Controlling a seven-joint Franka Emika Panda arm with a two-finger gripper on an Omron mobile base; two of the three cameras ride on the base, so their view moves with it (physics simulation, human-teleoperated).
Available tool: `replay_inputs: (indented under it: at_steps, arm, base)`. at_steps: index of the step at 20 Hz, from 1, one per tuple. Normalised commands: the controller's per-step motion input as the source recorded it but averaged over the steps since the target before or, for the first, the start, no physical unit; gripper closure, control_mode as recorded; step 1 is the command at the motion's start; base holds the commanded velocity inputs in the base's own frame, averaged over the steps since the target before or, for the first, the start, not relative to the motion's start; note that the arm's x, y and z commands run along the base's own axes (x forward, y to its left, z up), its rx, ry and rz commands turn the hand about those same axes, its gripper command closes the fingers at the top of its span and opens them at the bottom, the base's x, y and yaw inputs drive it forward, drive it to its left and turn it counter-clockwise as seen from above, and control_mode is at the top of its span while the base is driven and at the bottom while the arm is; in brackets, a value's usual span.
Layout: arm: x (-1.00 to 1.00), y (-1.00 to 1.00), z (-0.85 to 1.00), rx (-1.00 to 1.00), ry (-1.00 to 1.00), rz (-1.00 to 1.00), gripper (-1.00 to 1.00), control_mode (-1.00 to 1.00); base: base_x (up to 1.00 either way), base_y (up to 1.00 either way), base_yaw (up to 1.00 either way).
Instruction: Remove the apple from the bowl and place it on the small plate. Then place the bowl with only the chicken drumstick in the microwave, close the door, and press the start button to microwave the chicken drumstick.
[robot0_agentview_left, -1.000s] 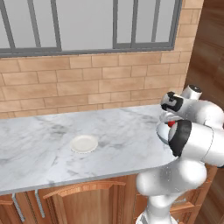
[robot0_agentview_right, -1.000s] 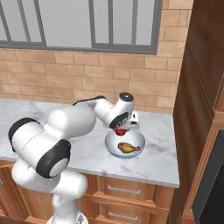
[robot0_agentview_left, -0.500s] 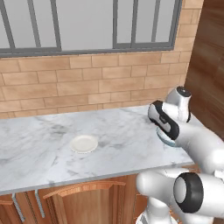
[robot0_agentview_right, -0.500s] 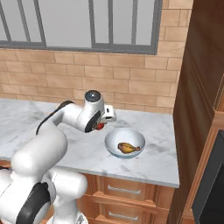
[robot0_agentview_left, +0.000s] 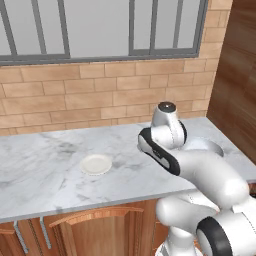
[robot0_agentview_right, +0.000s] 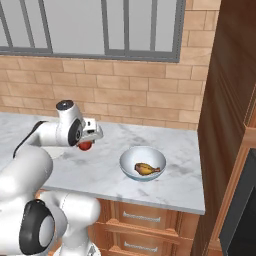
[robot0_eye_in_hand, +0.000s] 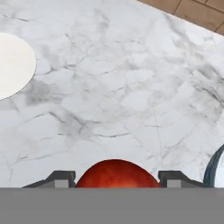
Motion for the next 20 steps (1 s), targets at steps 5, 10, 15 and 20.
replay_inputs:
  at_steps: [5,10,15,20]
  arm:
    - [0.00,1.00,0.00,-0.15,0.23,0.01,1.00,-1.00]
    - [0.00,1.00,-0.01,-0.14,0.21,0.02,1.00,-1.00]
    - [0.03,0.99,-0.39,-0.11,0.12,0.01,1.00,-1.00]
    - [0.10,0.66,-0.59,-0.02,0.09,0.00,1.00,-1.00]
  base:
    - [0.00,0.00,0.00]
    - [0.00,0.00,0.00]
    - [0.00,0.00,0.00]
    - [0.00,0.00,0.00]
